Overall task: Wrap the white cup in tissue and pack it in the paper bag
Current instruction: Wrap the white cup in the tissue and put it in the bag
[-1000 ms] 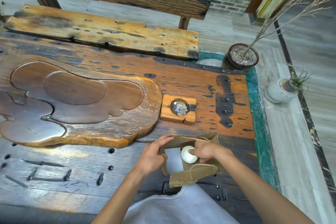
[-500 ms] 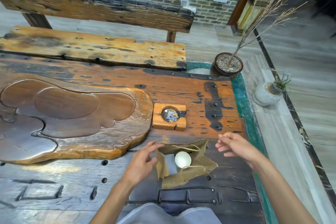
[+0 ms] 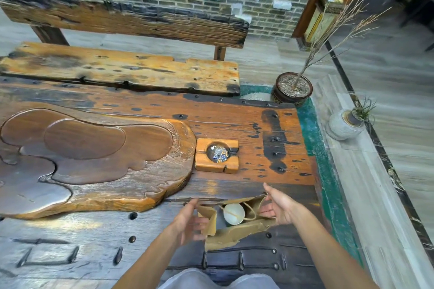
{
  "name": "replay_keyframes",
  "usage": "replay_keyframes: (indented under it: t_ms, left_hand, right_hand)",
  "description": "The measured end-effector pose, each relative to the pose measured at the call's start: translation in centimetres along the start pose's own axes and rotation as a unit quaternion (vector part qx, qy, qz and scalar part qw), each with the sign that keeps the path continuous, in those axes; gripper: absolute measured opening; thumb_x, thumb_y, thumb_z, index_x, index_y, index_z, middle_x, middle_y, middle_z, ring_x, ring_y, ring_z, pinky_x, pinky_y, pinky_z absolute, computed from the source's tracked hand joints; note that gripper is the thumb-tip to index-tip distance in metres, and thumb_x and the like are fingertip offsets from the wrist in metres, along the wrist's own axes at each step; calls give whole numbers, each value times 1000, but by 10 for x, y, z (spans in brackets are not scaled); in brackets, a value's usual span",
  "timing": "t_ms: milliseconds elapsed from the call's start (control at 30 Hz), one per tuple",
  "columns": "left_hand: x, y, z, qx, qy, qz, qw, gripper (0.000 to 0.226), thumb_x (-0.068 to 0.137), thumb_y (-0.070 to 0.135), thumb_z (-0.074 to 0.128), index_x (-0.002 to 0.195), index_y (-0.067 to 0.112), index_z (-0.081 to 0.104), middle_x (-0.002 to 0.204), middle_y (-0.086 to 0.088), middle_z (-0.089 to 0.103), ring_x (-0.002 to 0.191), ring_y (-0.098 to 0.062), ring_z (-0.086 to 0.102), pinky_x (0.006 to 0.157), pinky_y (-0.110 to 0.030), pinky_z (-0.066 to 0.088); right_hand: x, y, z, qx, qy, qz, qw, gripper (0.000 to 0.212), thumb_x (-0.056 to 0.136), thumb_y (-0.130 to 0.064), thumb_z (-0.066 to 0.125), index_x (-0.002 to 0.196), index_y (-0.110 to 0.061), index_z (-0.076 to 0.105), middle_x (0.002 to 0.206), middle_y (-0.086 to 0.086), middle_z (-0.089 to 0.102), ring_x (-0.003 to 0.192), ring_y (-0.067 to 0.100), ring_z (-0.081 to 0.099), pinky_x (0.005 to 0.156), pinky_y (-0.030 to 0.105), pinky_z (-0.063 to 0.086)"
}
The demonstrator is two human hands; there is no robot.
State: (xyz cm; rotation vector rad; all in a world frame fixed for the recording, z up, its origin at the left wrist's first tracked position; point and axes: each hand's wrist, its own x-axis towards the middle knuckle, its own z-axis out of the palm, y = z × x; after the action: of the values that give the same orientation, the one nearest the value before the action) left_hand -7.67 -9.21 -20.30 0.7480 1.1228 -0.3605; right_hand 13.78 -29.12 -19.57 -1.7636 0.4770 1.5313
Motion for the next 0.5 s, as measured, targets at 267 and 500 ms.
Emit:
replay_keyframes:
  t_ms: [267, 500]
  left_hand:
    - [23, 2, -18, 3, 30, 75, 997, 18, 90, -6, 57, 106, -11, 62, 93, -21, 64, 77, -24, 63, 58, -27, 58]
    - [27, -9, -31, 291, 92, 194, 932, 24, 82, 4, 74, 105, 13, 72, 111, -5, 60, 100, -16, 55, 85, -15, 45]
  right_hand:
    - [23, 22, 24, 3, -67, -51, 996, 35, 84, 16, 64, 117, 12, 53, 102, 28, 66, 79, 29, 72, 62, 32, 64]
    - [20, 42, 41, -310, 94, -183, 928, 43, 78, -8, 79, 118, -20, 68, 127, 5, 61, 115, 17, 56, 91, 20, 46]
